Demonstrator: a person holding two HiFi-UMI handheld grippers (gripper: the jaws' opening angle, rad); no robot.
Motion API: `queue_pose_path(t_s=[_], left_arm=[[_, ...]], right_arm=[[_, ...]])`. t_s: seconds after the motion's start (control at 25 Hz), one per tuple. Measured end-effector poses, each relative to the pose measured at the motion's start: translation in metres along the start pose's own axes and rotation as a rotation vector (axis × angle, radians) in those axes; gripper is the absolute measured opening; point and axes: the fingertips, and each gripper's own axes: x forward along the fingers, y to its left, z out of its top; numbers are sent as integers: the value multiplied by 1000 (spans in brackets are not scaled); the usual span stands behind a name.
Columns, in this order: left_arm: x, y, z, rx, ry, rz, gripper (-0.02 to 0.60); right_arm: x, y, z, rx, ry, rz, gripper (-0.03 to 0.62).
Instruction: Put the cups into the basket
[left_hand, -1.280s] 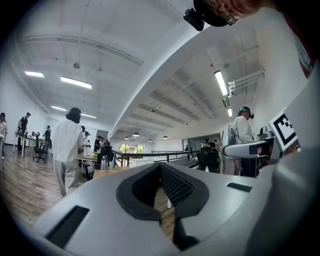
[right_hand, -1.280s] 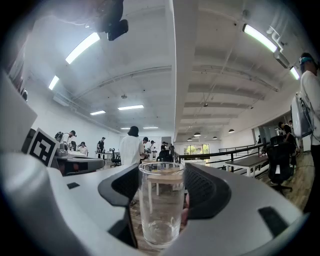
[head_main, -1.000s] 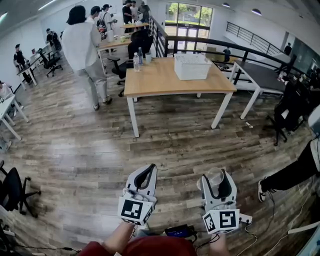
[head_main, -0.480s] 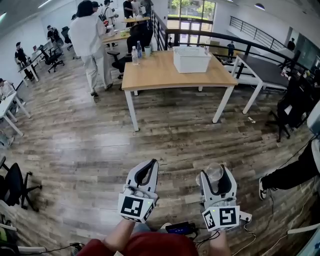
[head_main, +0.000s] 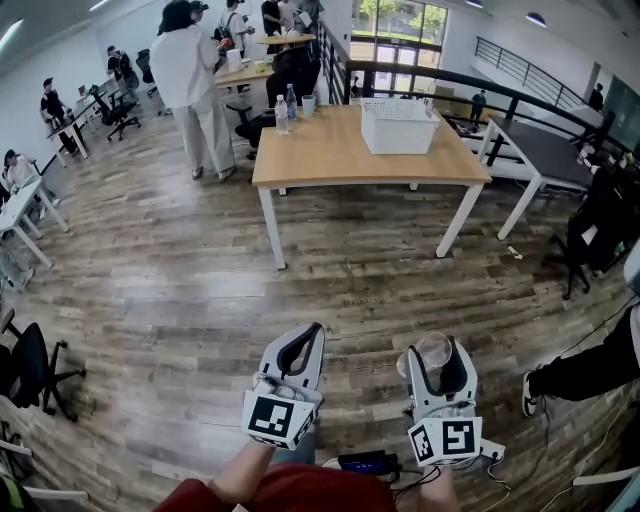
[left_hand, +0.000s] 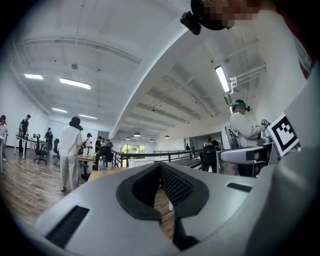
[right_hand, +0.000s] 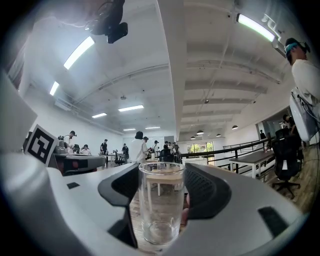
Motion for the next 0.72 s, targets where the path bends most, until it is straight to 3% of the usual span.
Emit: queue_pose_path(t_s=[0.72], left_arm=[[83,142,-7,-47,5,-6,6]], right_arm=[[162,31,4,-29,14,-11,278]])
